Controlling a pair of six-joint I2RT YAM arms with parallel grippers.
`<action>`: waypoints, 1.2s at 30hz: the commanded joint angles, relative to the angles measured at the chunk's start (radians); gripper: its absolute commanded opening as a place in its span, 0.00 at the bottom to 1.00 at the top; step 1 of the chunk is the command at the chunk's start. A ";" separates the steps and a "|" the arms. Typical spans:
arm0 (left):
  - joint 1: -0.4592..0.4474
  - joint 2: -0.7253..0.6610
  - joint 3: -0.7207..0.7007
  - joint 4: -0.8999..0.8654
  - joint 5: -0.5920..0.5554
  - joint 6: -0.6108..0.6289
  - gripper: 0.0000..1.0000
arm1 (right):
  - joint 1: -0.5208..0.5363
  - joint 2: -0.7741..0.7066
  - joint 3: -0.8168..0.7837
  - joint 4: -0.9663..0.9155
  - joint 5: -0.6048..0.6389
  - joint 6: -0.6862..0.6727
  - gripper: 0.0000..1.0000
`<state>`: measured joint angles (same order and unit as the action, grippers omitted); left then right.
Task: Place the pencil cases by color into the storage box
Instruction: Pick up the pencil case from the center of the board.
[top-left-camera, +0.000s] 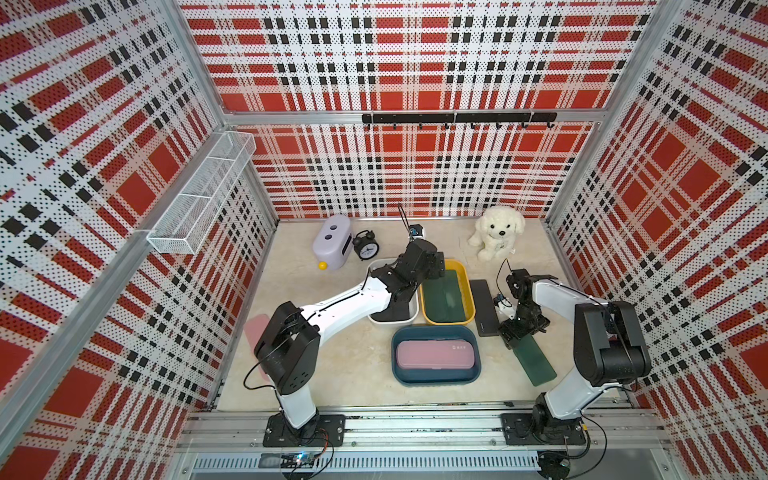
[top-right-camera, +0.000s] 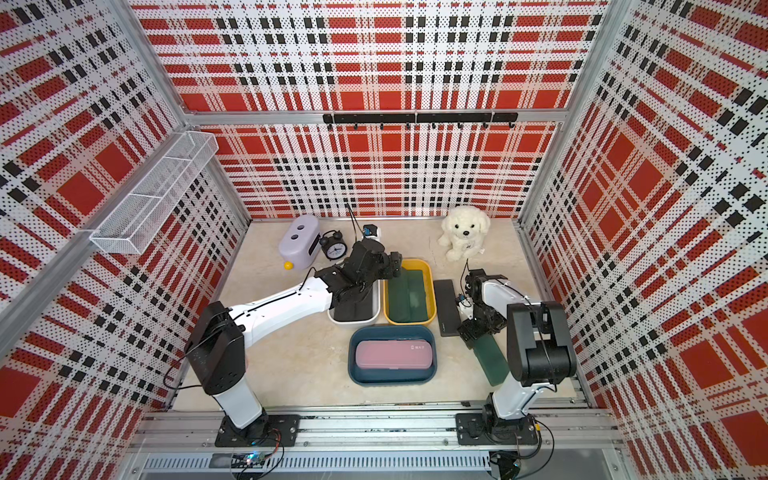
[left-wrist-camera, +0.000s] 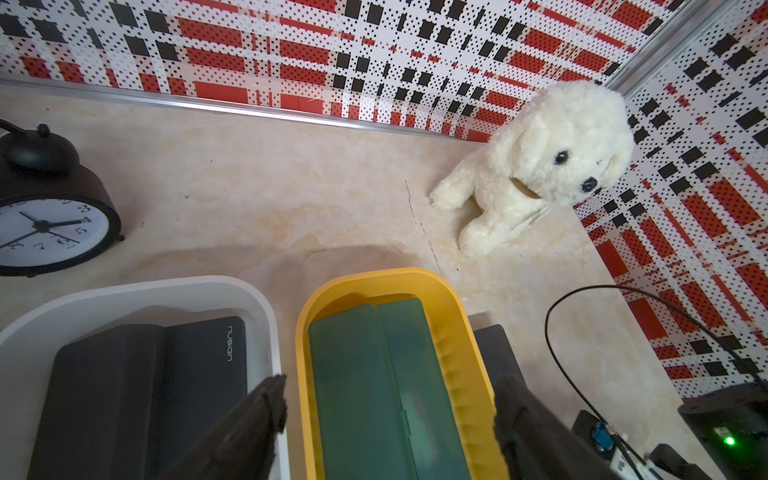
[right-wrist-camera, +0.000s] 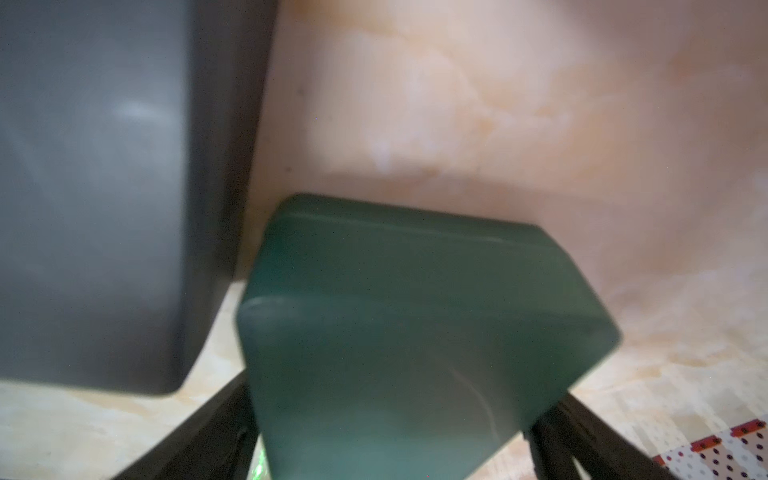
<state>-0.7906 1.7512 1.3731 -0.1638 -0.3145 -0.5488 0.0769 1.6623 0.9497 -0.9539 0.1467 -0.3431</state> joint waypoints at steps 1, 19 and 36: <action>0.007 -0.022 -0.005 0.018 -0.005 0.003 0.82 | 0.004 0.011 -0.005 0.017 0.018 0.016 0.98; 0.010 -0.035 -0.026 0.027 -0.011 0.007 0.83 | 0.004 0.002 0.025 0.015 0.047 0.019 0.77; 0.019 -0.091 -0.083 0.073 -0.020 0.027 0.83 | 0.006 -0.079 0.128 -0.055 0.064 -0.006 0.70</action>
<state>-0.7818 1.6970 1.3045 -0.1192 -0.3222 -0.5407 0.0776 1.6222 1.0420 -0.9741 0.2012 -0.3408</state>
